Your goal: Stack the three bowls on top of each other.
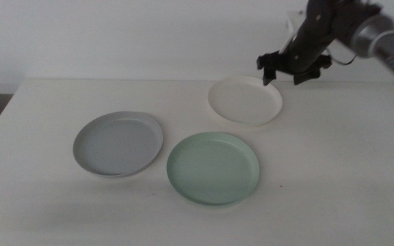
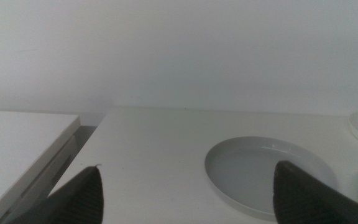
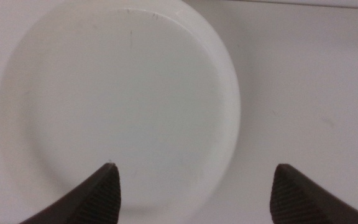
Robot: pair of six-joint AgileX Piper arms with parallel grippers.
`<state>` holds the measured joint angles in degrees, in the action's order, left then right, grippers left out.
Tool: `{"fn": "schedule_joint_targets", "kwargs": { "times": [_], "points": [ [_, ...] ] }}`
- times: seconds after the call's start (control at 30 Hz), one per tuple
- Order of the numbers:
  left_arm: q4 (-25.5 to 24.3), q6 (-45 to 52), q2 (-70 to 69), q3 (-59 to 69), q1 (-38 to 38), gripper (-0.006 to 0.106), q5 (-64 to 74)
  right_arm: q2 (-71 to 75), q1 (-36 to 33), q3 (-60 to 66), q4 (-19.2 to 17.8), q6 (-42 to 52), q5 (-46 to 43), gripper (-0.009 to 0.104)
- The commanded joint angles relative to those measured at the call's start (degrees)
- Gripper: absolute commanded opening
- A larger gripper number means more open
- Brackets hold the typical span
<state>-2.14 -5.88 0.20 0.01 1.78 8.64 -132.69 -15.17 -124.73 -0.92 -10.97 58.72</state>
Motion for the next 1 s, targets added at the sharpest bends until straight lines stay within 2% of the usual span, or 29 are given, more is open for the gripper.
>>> {"fn": "schedule_joint_targets", "kwargs": {
  "times": [0.0, 0.1, 0.2, 0.3, 0.37, 0.57, 0.73, 0.83, 0.97],
  "points": [
    [0.1, -0.1, -0.2, 0.0, -0.1, 0.094, -0.7, -4.8, 0.4, -4.4, -2.0, -0.5, 0.6, 0.060],
    [0.1, -0.1, -0.2, 0.0, -0.1, 0.094, -0.7, -9.7, 0.9, -9.6, -4.0, -2.8, 1.1, 0.060],
    [0.1, -0.1, -0.2, 0.0, -0.1, 0.094, -0.7, -12.9, 1.7, -11.7, -4.0, -3.8, 0.2, 0.060],
    [0.1, -0.1, -0.2, 0.0, -0.1, 0.094, -0.7, -15.0, 2.1, -11.8, -3.3, -4.3, -0.9, 0.053],
    [0.1, -0.1, -0.2, 0.0, -0.1, 0.094, -0.7, -15.9, 2.2, -11.8, -3.3, -4.2, -1.6, 0.044],
    [0.1, 0.0, -0.2, 0.0, -0.1, 0.094, -0.7, -16.7, 2.3, -11.8, -1.9, -2.3, -3.8, -0.001],
    [0.1, 0.0, -0.2, 0.0, -0.1, 0.094, -0.7, -12.1, 3.4, -11.8, 2.5, 0.9, -3.9, -0.002],
    [0.1, 0.0, -0.2, 0.0, -0.1, 0.094, -0.7, -7.3, 3.0, -11.4, 3.3, 3.5, -1.4, -0.002],
    [0.1, -0.1, -0.2, 0.0, -0.1, 0.094, -0.7, 2.5, 0.7, -2.4, 10.1, 10.2, -3.1, -0.002]
  ]
}}
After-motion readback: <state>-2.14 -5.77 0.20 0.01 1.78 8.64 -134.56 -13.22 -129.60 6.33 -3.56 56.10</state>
